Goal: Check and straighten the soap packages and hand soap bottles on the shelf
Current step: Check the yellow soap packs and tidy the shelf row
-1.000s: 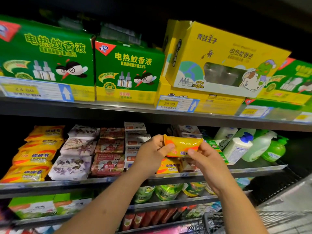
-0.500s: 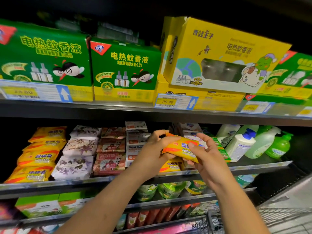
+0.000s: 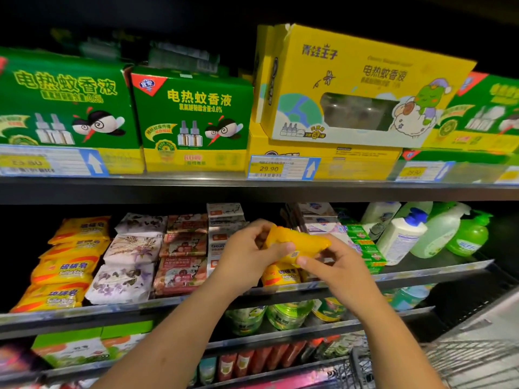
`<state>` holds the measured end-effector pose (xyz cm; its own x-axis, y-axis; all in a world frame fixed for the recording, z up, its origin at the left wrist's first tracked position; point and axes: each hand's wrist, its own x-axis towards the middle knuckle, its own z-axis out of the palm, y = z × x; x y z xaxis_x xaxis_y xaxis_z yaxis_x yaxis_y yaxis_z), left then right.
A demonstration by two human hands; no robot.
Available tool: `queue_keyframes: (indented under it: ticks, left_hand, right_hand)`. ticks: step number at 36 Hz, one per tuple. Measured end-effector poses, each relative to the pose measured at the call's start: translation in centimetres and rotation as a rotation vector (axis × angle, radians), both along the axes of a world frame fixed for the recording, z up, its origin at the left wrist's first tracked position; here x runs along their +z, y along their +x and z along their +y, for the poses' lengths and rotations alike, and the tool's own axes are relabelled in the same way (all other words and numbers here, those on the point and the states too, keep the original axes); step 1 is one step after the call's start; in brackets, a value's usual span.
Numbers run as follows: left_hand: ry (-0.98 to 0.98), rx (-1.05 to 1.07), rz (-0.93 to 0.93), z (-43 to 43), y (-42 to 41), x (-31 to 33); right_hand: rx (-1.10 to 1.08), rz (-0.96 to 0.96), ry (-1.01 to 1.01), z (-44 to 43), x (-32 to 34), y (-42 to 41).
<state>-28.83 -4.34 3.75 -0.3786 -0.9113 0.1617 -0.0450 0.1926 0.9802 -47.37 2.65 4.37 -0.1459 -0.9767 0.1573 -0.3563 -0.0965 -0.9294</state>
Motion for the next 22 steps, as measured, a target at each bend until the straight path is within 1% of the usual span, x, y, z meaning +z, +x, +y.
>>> queue_keyframes:
  ticks: [2,4,6,8,9,11,14,17,20,22]
  left_hand:
    - [-0.030,0.026,-0.021,0.2,-0.1,0.5]
    - [-0.092,0.049,-0.087,0.5,-0.4,1.1]
    - [-0.225,0.067,-0.194,0.8,-0.8,1.8]
    - [-0.383,0.075,-0.315,1.3,-1.1,2.2]
    - [-0.435,0.065,-0.346,1.4,-1.2,2.3]
    - [-0.478,0.032,-0.386,1.6,-1.3,2.1]
    - [-0.445,-0.002,-0.412,1.6,-0.7,2.0]
    - [-0.343,-0.029,-0.424,1.3,0.1,2.0]
    - [-0.253,-0.048,-0.487,1.1,0.2,1.5]
    - [-0.233,-0.032,-0.447,1.2,-0.1,0.9]
  right_hand:
    - [-0.006,0.005,-0.008,0.1,0.1,0.2]
    - [-0.033,-0.068,-0.001,0.1,-0.2,0.5]
    - [-0.031,-0.160,0.003,0.1,-0.7,1.0]
    - [0.007,-0.155,0.034,0.3,-1.4,1.6]
    - [0.025,-0.154,0.046,0.5,-1.4,2.1]
    - [0.017,-0.188,0.075,0.8,-1.8,2.4]
    - [0.000,-0.187,0.048,1.0,-1.7,1.7]
    - [-0.045,-0.186,-0.013,1.7,-0.8,0.1]
    - [-0.089,-0.144,-0.097,1.7,0.3,-0.9]
    - [-0.095,-0.066,-0.171,1.6,0.8,-0.6]
